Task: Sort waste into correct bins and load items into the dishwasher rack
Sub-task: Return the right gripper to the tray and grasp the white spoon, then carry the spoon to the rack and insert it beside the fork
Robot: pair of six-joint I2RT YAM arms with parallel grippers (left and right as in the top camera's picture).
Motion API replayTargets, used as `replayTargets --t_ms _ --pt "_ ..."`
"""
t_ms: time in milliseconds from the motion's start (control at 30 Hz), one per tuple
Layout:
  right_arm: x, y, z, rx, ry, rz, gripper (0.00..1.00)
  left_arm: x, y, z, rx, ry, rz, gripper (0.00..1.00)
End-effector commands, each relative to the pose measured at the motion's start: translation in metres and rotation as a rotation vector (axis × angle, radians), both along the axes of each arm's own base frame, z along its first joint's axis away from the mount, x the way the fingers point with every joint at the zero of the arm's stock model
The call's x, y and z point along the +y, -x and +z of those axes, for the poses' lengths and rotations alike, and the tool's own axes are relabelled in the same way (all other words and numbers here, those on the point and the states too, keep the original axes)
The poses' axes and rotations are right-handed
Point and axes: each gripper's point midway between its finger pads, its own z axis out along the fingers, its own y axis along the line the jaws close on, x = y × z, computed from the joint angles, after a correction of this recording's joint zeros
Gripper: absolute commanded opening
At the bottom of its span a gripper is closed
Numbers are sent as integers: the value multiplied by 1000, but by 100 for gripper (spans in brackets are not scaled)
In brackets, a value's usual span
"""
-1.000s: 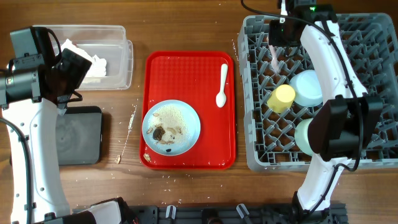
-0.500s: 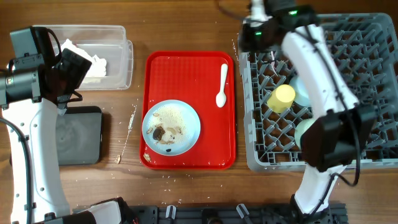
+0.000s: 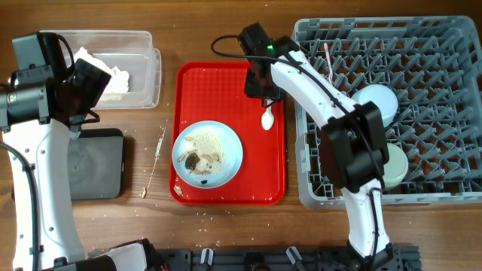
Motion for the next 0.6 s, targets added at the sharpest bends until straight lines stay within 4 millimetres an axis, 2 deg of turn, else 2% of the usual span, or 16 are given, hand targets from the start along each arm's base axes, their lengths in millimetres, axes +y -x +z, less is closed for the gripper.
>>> replayTargets --t_ms 0,67,267,433,467,500,567 --pt "-11 5 -30 68 24 -15 44 4 1 -2 10 -10 10 100" --pt "-8 9 -40 105 -2 -12 43 4 1 -2 10 -10 10 100" --pt "-6 23 -48 168 -25 -22 39 4 1 -2 10 -10 10 100" --pt "-14 40 -66 219 0 -34 23 4 1 -2 10 -10 10 100" --pt "-13 41 -66 224 -7 -35 21 4 0 -2 9 -10 10 100" --pt "-8 39 -59 217 -34 -24 11 4 1 -2 10 -10 10 100" --pt "-7 35 -51 197 -43 -12 9 4 1 -2 10 -10 10 100"
